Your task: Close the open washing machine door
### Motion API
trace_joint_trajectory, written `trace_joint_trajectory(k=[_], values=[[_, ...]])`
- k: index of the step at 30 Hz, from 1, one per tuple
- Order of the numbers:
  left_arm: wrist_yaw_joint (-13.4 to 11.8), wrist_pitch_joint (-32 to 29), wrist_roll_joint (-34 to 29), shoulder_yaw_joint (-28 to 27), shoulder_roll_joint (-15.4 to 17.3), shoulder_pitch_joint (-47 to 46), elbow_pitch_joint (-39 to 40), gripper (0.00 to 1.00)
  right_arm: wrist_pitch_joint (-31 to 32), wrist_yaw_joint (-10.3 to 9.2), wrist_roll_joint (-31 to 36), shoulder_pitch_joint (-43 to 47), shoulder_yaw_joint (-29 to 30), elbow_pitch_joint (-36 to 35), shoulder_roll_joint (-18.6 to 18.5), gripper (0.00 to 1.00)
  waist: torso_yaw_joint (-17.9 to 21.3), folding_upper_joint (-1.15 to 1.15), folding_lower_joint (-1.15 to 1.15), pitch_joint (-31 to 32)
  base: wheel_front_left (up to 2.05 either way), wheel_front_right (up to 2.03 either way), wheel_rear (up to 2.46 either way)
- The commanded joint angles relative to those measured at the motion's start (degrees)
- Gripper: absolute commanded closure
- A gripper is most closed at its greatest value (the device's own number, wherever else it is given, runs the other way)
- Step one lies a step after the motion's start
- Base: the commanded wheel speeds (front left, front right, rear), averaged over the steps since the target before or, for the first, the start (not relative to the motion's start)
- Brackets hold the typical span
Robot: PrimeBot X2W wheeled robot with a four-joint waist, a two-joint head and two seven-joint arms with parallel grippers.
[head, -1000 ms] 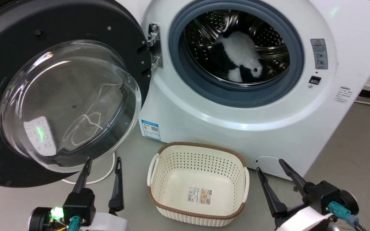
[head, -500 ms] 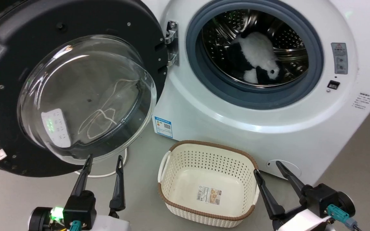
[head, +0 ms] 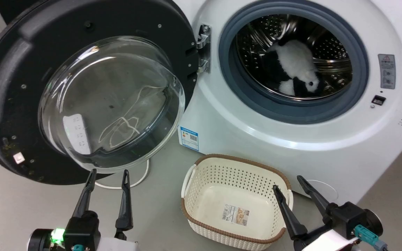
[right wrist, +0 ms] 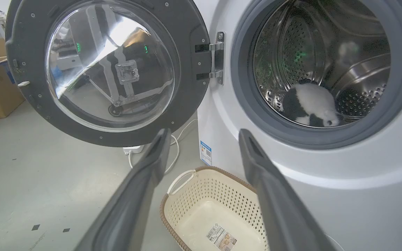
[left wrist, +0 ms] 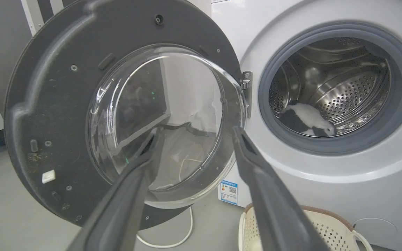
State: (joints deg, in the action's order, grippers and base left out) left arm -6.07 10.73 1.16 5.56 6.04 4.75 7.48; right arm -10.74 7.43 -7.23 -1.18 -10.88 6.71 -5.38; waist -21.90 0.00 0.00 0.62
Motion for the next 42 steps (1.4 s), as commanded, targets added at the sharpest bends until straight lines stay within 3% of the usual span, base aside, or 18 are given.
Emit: trace_joint_trajectory(k=[1,4,5,6,14,19,24,28,32,38,42], values=[[-0.5,0.6,0.1,0.1,0.0,0.9,0.5,0.0,-0.6,0.04,-0.6,0.5,-0.3,0.3,-0.3,0.0,-0.5,0.0,0.0,0.0,0.0,0.0,0.0],[-0.7,1.0,0.0,0.2,0.0,1.2,0.7,0.0,-1.0,0.04,-0.7,0.8,-0.8,0.6,-0.3,0.0,-1.1,0.0,0.0,0.2,0.0,0.0,0.0],[-0.7,1.3,0.2,0.4,-0.1,1.8,0.7,0.89,-1.3,0.05,-0.9,1.0,-1.5,0.9,-0.2,0.0,-1.7,0.0,0.0,0.4,0.0,0.0,0.0],[-0.3,1.5,0.8,0.5,-0.2,1.9,0.7,1.0,-1.5,0.05,-1.0,1.0,-1.7,1.1,-0.2,0.0,-1.9,0.0,0.0,0.5,0.0,0.0,0.0],[1.4,2.4,5.3,-2.5,-1.2,1.8,3.3,1.0,-2.4,0.05,-1.9,1.6,-2.2,1.5,-0.1,0.0,-3.5,0.0,0.0,1.1,0.0,0.0,0.0],[3.4,3.0,10.4,-7.9,-1.8,-1.3,6.8,1.0,-3.0,0.05,-1.8,3.0,-1.7,1.3,0.1,0.0,-4.8,0.0,0.0,0.8,0.0,0.0,0.0],[5.8,3.6,18.1,-15.8,0.1,-7.8,6.9,1.0,-3.3,0.05,-1.2,3.9,-1.8,0.3,0.3,0.0,-4.8,0.0,0.0,-1.4,0.0,0.0,0.0],[7.1,-0.8,28.0,-22.8,4.6,-15.9,4.8,1.0,-2.8,0.06,-1.1,3.0,-2.9,-0.7,-0.9,0.0,-3.5,0.0,0.0,-4.1,0.0,0.0,0.0],[5.4,-10.5,37.7,-29.1,10.7,-25.3,-0.8,1.0,-2.3,0.06,-1.5,1.4,-2.9,-1.9,-2.5,0.0,-1.6,0.0,0.0,-7.0,0.0,0.0,0.0],[1.0,-21.9,46.0,-34.9,19.7,-37.7,-16.2,1.0,-2.1,0.06,-2.3,-0.4,-3.3,-2.6,-4.5,0.0,1.4,0.0,0.0,-10.2,0.0,0.0,0.0],[-2.7,-28.0,49.9,-37.3,23.4,-43.7,-25.6,1.0,-2.2,0.06,-2.7,-1.3,-3.8,-2.6,-5.3,0.0,3.1,0.0,0.0,-11.9,0.0,0.0,0.0]])
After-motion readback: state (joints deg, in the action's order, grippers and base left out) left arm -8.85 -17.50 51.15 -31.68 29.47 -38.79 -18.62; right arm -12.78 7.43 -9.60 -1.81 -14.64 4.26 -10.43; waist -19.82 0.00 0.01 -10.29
